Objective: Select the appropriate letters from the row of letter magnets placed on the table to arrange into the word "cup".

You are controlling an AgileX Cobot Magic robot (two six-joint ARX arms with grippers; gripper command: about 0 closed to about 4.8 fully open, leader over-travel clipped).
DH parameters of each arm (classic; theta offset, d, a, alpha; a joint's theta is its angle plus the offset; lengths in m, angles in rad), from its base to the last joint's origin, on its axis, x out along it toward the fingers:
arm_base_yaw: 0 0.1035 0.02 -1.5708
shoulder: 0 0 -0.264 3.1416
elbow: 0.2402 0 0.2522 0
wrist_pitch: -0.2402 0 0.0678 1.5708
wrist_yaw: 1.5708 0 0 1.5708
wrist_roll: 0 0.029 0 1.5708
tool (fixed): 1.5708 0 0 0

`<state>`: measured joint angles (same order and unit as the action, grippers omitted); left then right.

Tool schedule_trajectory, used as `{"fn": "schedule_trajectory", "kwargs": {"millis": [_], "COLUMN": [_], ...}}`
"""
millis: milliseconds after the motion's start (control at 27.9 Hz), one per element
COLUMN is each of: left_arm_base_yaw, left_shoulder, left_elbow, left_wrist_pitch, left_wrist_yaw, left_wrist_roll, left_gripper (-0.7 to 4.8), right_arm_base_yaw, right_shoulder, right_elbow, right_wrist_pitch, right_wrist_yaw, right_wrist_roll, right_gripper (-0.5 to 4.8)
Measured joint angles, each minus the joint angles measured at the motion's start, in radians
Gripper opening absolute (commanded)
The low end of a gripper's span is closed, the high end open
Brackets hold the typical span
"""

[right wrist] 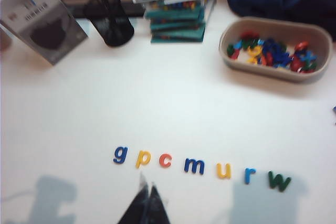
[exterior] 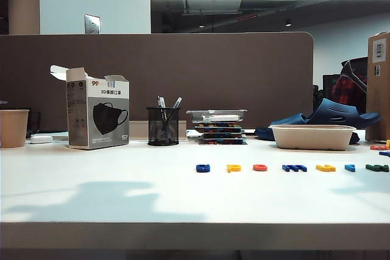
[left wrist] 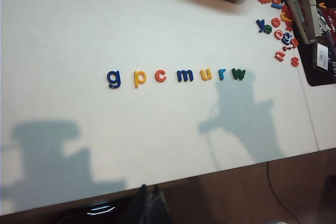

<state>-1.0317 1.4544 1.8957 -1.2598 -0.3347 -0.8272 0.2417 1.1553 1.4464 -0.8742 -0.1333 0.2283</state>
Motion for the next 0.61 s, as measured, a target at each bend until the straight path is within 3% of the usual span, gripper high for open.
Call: {"fn": "schedule_trajectory", "kwargs": {"millis": [251,431,610], "left_arm_base_yaw": [0.0,0.0,0.001], "left_shoulder": [0.0,0.001,0.002], "left_elbow": [0.0,0.0,0.0], "left_wrist_pitch": [0.0,0.0,0.0], "left_wrist_yaw": [0.0,0.0,0.0], "left_wrist_roll": [0.0,0.0,0.0], "left_gripper": [-0.05,-0.05,-0.05], "right_arm_base_yaw": [0.14,0.171,0.17], "right_shoulder": [0.175,0.317,0.544], "right_elbow": [0.0,0.031,0.227], "right_wrist_pitch": [0.021,0.02,-0.124], "right_wrist_yaw": [0.029,0.026,0.029], "right_wrist_roll": [0.082,0.105,0.108], "right_gripper": [-0.06,-0.06,-0.06]}}
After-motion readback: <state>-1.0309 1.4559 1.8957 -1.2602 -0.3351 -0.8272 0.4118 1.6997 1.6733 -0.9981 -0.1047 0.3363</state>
